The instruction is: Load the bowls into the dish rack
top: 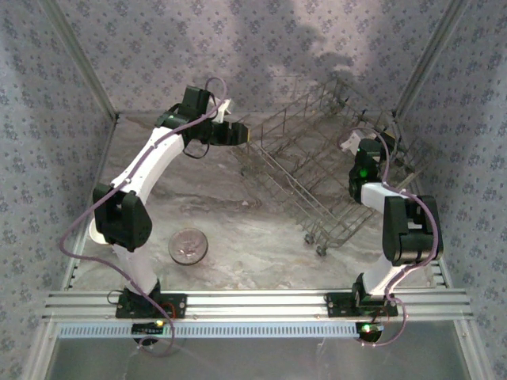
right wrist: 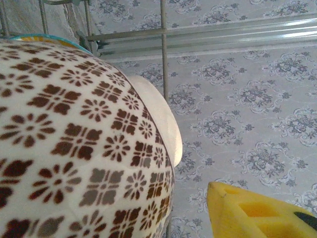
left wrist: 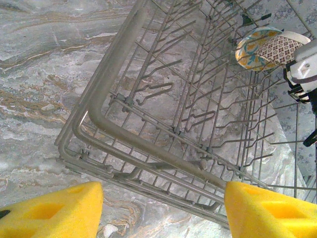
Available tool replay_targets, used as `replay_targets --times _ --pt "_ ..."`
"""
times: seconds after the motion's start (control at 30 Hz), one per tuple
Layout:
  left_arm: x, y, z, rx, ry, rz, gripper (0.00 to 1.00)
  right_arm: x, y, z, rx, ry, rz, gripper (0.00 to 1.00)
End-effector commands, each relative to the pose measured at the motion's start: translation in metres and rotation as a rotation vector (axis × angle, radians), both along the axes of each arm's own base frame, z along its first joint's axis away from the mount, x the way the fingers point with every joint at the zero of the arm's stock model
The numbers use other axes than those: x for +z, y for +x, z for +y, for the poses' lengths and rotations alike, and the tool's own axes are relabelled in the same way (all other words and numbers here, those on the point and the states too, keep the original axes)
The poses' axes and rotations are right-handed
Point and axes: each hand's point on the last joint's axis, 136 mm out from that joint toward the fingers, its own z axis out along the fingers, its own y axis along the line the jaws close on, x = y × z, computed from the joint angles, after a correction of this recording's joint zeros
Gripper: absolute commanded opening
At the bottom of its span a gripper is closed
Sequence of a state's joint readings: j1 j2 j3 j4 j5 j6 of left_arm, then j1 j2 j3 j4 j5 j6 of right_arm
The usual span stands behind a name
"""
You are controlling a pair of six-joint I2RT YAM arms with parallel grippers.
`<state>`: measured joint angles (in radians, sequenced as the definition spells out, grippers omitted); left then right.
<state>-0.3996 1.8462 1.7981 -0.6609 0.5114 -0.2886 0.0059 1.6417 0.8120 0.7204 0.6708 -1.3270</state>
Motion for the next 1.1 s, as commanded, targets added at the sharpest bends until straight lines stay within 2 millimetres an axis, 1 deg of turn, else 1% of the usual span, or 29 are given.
replay_targets --times 0.0,0.43,0.63,0.73,0.8,1.03,1.07 --pt "0.006 0.000 -0.003 -0.017 -0.005 -0.018 0.66 0.005 -0.003 -0.010 -0.056 0.015 -0.031 0.54" --pt "0.002 0.003 -0.004 -0.016 -0.004 -0.014 0.66 -0.002 -0.002 -0.011 -0.072 0.029 -0.013 0.64" --pt "0.002 0.005 -0.004 -0.015 -0.004 -0.012 0.66 -0.003 0.003 -0.015 -0.083 0.035 -0.003 0.65" --pt "0.001 0.007 -0.005 -0.015 -0.003 -0.011 0.66 -0.006 0.004 -0.016 -0.088 0.048 0.011 0.68" --pt "0.002 0.009 -0.005 -0.011 -0.005 -0.010 0.66 -0.006 0.005 -0.018 -0.094 0.062 0.012 0.71" --pt "0.004 0.014 -0.006 0.004 -0.006 -0.010 0.66 -0.009 0.012 -0.034 -0.140 0.140 0.052 0.77" --pt "0.002 0.012 -0.004 0.008 0.002 0.011 0.66 -0.009 0.013 -0.034 -0.137 0.155 0.061 0.78"
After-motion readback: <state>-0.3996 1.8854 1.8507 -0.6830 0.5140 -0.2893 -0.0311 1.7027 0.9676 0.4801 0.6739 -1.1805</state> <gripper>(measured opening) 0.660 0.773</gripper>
